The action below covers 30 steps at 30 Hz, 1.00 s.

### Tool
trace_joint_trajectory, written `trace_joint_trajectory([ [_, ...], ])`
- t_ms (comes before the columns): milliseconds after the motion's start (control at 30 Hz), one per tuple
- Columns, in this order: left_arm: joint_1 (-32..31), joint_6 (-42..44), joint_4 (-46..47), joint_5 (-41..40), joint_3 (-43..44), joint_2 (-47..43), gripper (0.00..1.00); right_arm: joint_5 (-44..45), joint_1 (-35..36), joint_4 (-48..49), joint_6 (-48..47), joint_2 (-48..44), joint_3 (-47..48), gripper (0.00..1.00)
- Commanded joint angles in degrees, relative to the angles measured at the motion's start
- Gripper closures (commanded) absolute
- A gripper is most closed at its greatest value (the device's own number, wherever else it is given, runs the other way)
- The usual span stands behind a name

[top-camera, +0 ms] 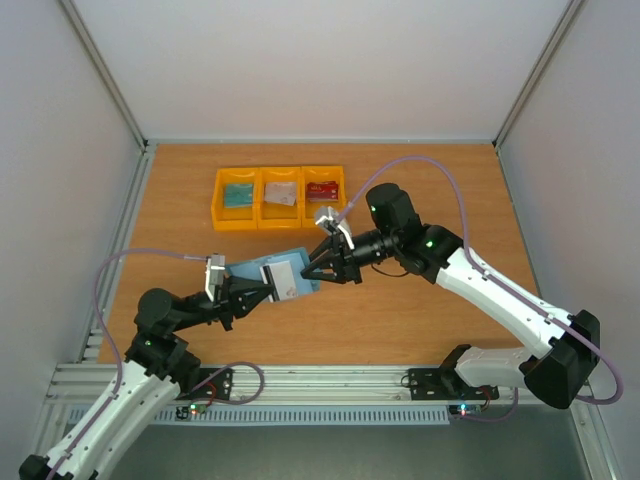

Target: Take the credit cards out of the card holder

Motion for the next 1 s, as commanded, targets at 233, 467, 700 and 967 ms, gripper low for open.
trace_joint_trajectory([
  [233, 0.18, 1.49, 1.50, -2.06, -0.14, -0.96, 1.00, 1.59, 3.15, 4.30, 2.41, 2.94, 0.07, 0.86],
  [467, 0.23, 0.90, 1.86, -2.39, -0.14, -1.67, 0.99, -1.84, 1.52, 5.07, 1.17, 0.33, -1.47, 0.99],
  [700, 0.22, -0.43, 2.78, -1.13, -0.23, -1.89, 0.88, -3.41, 0.27, 3.81, 1.20, -0.33, -0.86, 0.99],
  [967, 0.20, 0.17, 2.25, -1.77, -0.22, -1.61, 0.83, -5.15, 0.38, 5.17, 2.22, 0.80, -0.65, 0.99],
])
